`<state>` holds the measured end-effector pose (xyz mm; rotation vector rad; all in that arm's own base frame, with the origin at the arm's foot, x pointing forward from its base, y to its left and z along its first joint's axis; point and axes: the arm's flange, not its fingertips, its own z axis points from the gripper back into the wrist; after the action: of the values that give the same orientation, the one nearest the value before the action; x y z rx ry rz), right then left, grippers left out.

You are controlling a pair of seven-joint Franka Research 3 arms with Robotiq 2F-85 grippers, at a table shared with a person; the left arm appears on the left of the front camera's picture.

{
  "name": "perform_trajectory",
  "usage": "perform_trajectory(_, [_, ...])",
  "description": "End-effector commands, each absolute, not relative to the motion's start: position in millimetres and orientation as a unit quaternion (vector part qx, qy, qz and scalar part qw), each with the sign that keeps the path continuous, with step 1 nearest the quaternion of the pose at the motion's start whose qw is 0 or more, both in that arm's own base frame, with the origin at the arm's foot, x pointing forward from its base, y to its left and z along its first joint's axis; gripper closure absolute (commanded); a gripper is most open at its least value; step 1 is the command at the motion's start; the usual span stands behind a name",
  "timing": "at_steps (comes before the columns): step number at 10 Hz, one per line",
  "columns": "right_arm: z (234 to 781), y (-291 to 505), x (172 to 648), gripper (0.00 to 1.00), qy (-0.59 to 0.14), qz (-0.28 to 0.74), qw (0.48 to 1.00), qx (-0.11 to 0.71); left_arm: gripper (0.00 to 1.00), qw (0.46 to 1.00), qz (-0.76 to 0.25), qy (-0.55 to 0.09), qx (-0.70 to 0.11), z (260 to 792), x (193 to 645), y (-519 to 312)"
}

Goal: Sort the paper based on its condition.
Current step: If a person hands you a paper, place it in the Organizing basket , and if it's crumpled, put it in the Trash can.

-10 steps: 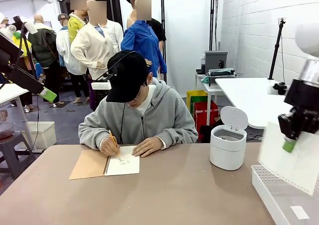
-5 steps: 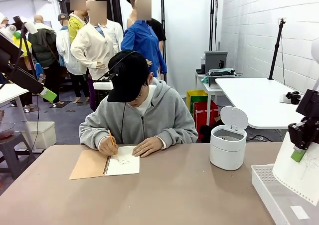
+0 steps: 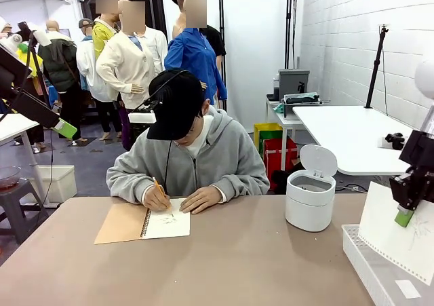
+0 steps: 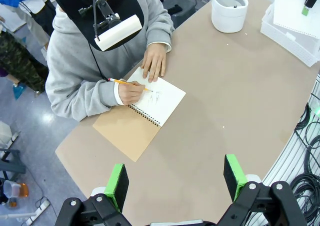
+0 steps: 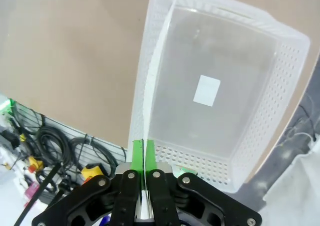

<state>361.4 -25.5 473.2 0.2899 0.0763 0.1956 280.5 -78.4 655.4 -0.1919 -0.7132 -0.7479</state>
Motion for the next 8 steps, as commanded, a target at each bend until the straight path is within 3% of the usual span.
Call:
perform_trajectory(1, [455.8,-37.1,370.3,1.00,0.054,0.105,0.982,0.145,0.00,0.864,-0.357,-0.342,-0.095,655.5,280.5,-77.7])
perform_trajectory(8, [385.2,-49.7,378.3,1.00,0.074,0.102,0.975,0.184,0.00,0.864,-0.357,-0.342,-0.095,655.5,280.5,-77.7])
